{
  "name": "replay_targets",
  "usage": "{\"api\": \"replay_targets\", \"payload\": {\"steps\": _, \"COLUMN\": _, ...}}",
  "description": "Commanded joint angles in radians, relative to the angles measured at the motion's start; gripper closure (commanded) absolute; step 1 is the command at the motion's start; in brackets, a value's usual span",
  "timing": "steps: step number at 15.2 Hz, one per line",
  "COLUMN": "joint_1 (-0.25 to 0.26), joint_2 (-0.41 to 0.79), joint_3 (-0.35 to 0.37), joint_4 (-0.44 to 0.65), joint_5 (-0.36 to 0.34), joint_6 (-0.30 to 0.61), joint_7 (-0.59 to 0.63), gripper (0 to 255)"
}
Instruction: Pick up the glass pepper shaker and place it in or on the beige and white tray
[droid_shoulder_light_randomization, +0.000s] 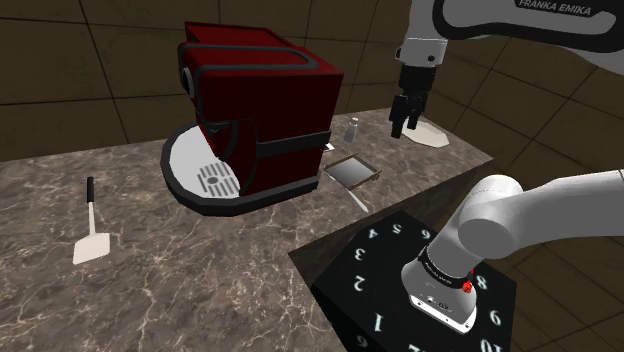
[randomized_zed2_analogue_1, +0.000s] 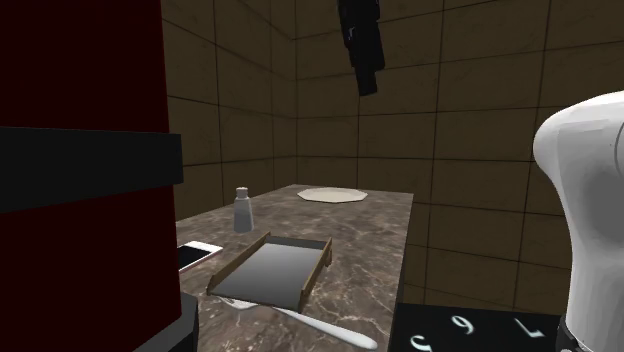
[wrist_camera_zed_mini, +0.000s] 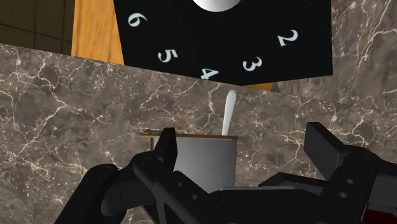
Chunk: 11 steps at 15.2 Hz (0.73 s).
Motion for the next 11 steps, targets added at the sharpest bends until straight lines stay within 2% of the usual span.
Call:
{"api": "replay_targets", "payload": {"steps": 1, "joint_1": 0.0, "joint_2": 0.0, "joint_3": 0.0, "joint_4": 0.0, "joint_5": 0.0, "joint_6": 0.0, "joint_7": 0.0, "gripper": 0}}
{"api": "replay_targets", "payload": {"steps": 11, "joint_1": -0.053, "joint_2": 0.245, "joint_3": -0.102, "joint_4": 0.015, "joint_5": -0.096, "joint_6": 0.313, "joint_7": -0.068, "gripper": 0}}
